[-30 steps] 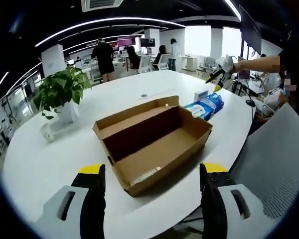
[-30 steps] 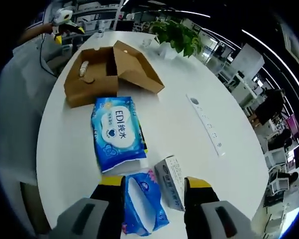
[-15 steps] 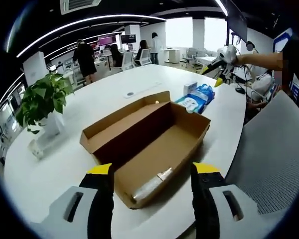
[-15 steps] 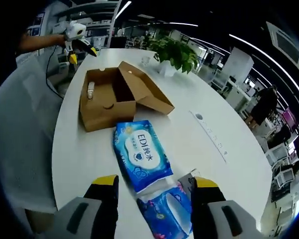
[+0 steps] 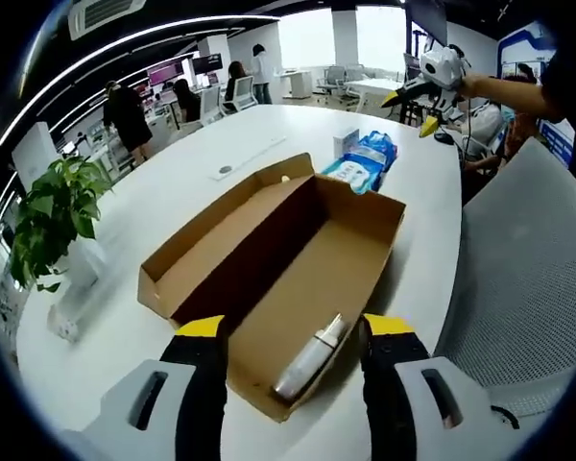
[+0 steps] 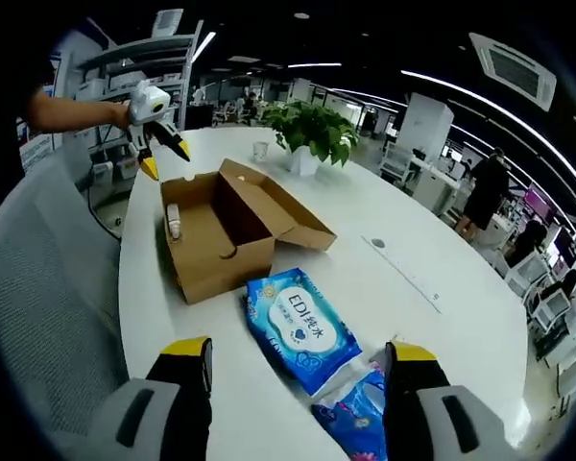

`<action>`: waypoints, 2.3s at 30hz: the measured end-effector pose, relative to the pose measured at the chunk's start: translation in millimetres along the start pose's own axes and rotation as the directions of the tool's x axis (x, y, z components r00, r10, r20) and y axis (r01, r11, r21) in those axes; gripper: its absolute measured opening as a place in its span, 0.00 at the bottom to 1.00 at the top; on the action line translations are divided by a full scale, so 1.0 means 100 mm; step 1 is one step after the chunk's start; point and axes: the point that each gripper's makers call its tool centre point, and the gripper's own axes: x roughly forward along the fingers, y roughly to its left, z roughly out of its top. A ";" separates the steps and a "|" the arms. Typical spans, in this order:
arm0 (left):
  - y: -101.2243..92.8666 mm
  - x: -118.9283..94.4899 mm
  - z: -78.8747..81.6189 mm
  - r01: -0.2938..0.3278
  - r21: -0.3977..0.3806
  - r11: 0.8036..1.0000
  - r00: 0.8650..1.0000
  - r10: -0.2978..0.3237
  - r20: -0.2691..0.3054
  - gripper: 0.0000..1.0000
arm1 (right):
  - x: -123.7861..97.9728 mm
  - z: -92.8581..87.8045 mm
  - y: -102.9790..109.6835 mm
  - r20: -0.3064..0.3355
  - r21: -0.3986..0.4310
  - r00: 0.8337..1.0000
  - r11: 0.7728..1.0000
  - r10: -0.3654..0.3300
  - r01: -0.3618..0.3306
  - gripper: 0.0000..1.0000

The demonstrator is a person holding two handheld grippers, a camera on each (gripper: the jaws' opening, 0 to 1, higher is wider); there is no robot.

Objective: Operate the shoe box by opening the lid, removing the specified soft item, and placing it in the target area until the item is outside and the box remains undamaged.

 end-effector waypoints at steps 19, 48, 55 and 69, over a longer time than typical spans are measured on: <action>-0.07 0.40 -0.19 0.162 0.186 0.969 0.970 -0.121 -0.211 0.50 | -0.29 0.08 0.46 0.101 0.138 0.992 0.988 -0.082 0.067 0.87; -0.21 0.70 -0.36 0.463 0.378 0.802 0.850 -0.281 -0.445 0.45 | -0.65 0.05 0.98 0.108 0.246 0.978 0.958 -0.178 0.147 0.90; -0.27 0.79 -0.41 0.500 0.405 0.765 0.830 -0.290 -0.477 0.41 | -0.71 0.01 0.99 0.107 0.281 0.971 0.943 -0.215 0.178 0.90; -0.26 0.91 -0.50 0.555 0.417 0.720 0.791 -0.302 -0.532 0.41 | -0.80 -0.03 0.91 0.096 0.311 0.962 0.926 -0.257 0.217 0.90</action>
